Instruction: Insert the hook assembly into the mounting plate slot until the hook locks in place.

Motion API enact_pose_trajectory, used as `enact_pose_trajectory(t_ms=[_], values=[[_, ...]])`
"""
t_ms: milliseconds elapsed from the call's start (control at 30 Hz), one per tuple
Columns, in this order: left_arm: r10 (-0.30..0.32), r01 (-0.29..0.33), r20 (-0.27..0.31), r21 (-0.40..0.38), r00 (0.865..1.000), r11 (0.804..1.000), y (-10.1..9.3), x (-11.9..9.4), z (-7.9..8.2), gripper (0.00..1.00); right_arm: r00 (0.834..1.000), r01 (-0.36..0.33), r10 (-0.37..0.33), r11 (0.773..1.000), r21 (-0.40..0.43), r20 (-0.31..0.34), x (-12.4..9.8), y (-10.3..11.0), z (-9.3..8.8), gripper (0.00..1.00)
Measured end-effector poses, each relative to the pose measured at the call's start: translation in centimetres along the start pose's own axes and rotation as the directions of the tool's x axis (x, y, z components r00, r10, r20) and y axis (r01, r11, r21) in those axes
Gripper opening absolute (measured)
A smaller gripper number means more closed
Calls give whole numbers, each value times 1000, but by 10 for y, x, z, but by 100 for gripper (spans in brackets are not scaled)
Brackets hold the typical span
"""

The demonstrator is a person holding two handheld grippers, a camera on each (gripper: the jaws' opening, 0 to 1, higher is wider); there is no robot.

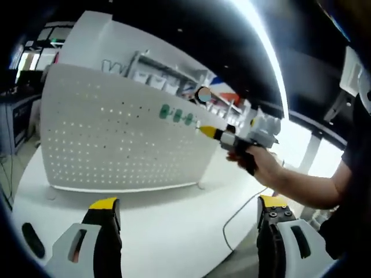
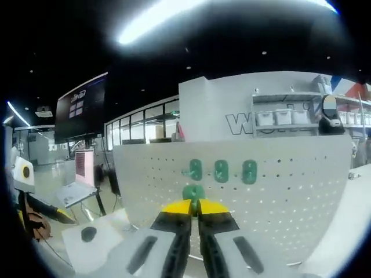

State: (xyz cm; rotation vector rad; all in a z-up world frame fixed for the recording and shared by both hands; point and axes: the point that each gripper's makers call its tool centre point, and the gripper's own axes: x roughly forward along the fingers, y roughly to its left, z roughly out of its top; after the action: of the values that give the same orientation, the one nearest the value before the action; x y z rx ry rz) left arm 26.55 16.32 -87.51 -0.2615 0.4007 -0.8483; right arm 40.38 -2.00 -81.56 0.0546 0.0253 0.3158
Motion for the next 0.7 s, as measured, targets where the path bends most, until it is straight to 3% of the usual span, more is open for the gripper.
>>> enact_pose_trajectory(t_ms=[233,467,700], values=[[7,-7,-12,-5,1000,1000,2,1,-3,98,992,113,-116,992,55,56,-1,-37,10,0],[15,-15,-18,-9,1000,1000,6,2,-5,98,982,161,-172,979,125,78,5,-67,15,0],[23,-23,-25,-6,999,1000,11,3,-4,97,973,202,-213,972,118,86,14,-90,17,0]])
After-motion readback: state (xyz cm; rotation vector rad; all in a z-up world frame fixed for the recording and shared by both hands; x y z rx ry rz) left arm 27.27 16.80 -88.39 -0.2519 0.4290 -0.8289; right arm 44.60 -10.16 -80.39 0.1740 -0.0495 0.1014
